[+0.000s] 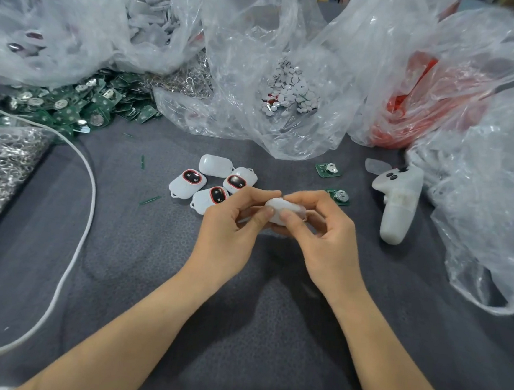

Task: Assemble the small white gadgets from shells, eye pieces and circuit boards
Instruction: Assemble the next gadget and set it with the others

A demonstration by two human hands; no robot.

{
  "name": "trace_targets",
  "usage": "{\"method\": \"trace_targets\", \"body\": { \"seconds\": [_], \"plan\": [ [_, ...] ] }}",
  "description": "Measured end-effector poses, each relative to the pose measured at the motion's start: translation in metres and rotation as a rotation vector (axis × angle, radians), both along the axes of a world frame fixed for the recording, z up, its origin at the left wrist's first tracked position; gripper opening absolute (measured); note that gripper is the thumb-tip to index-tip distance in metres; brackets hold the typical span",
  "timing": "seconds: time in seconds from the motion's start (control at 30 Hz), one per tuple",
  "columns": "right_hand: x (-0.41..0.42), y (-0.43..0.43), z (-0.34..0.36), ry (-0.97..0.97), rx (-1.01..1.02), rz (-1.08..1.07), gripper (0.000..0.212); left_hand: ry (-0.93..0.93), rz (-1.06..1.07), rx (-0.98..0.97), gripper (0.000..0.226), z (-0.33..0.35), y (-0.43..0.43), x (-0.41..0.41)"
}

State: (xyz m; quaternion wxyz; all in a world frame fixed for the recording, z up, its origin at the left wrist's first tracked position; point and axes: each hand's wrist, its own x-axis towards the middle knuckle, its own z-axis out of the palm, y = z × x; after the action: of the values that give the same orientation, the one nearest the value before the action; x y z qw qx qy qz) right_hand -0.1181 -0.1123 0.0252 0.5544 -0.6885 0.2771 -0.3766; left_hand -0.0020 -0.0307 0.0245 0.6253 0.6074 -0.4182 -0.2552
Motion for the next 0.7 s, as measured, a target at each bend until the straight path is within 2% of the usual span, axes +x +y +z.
{"method": "trace_targets", "body": {
  "seconds": [0.17, 0.3, 0.4, 0.53, 0.6, 0.7],
  "plan": [
    [0.0032, 0.0014, -0.0055, -0.023, 0.028, -0.043, 0.007, -0.124, 0.042, 0.021, 0.025, -0.0019, -0.0006, -0.003],
    [0.0046, 0.0007, -0.0086, 0.007, -0.031, -0.068, 0.008, -0.121, 0.068, 0.018, 0.026, -0.0021, -0.0022, -0.0048],
    [0.0074, 0.0018, -0.0059, -0.025, -0.173, -0.111, 0.01, 0.003, 0.072, -0.029, 0.028, -0.0016, -0.0037, -0.0058],
    [0.007, -0.0004, -0.0059, -0.013, -0.525, -0.18, 0.013, 0.386, -0.071, -0.053, 0.026, -0.0009, -0.0052, -0.0004],
    [0.0061, -0.0005, -0.0066, 0.01, -0.5, -0.142, 0.013, 0.387, -0.119, -0.044, 0.025, -0.0005, -0.0054, 0.0023],
    [0.006, 0.004, -0.0029, -0.056, -0.222, -0.026, 0.016, 0.304, -0.086, -0.046, 0.032, 0.0004, -0.0055, 0.0032]
  ]
}}
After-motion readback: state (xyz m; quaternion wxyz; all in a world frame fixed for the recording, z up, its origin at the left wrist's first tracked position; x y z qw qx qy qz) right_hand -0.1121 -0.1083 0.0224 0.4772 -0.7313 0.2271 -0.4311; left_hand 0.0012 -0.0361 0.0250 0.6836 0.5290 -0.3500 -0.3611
